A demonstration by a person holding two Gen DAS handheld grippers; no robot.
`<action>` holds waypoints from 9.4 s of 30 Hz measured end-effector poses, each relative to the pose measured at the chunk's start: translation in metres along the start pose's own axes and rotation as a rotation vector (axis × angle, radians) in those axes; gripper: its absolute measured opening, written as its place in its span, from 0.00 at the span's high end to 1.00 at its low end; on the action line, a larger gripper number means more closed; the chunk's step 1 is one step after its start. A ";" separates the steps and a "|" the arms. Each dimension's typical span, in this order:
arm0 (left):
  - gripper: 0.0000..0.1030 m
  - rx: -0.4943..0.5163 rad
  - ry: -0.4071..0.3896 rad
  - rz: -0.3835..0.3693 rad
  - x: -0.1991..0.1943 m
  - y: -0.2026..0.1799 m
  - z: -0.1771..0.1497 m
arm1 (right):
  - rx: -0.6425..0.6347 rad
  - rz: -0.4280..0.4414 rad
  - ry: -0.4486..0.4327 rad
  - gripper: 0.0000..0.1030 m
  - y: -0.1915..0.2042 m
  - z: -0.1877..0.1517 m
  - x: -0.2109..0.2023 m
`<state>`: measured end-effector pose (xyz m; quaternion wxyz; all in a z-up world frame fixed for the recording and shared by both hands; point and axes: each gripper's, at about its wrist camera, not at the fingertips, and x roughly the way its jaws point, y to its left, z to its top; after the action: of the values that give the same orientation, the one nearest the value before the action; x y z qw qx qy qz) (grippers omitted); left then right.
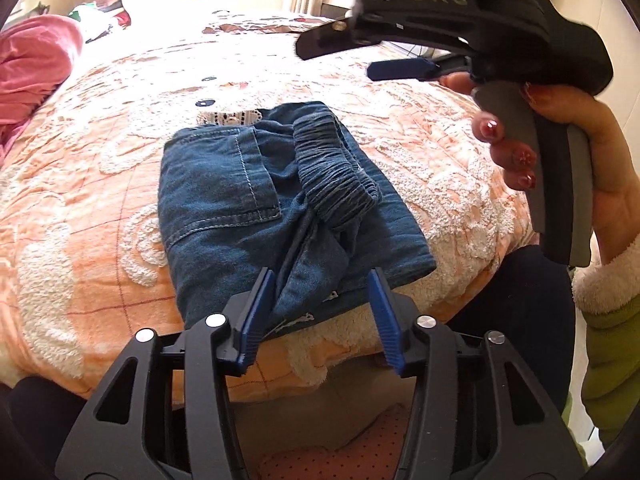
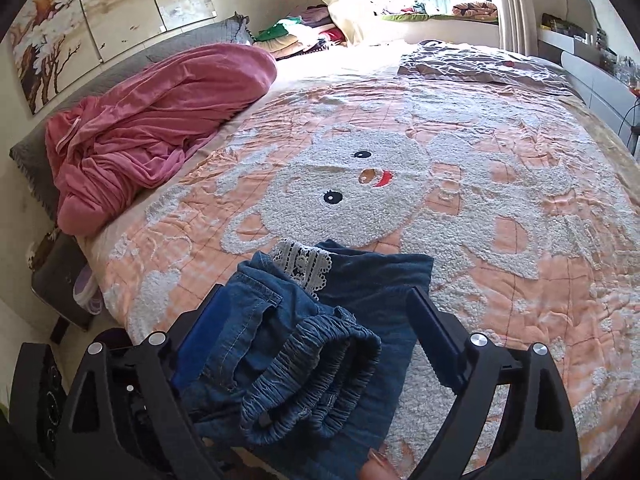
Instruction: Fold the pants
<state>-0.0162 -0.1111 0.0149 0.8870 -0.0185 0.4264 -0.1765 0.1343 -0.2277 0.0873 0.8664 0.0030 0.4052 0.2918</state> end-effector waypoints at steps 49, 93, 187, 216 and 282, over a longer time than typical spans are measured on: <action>0.10 -0.130 -0.082 0.160 -0.025 0.054 0.029 | 0.064 -0.130 -0.067 0.05 -0.027 -0.067 -0.033; 0.69 -0.166 -0.076 0.014 0.042 0.070 0.058 | -0.070 -0.038 -0.110 0.84 -0.004 -0.063 0.034; 0.09 -0.213 -0.153 0.248 -0.018 0.118 0.026 | 0.014 -0.218 -0.131 0.05 -0.005 -0.054 0.015; 0.09 -0.208 -0.101 0.266 -0.009 0.076 -0.034 | -0.018 -0.235 -0.128 0.05 0.009 -0.130 -0.003; 0.09 -0.209 -0.122 0.279 -0.016 0.074 -0.029 | 0.033 -0.228 -0.107 0.05 -0.002 -0.135 0.005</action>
<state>-0.0255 -0.0331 -0.0053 0.9203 -0.0620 0.3862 -0.0048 0.0427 -0.2581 -0.0079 0.9141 -0.0135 0.3610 0.1840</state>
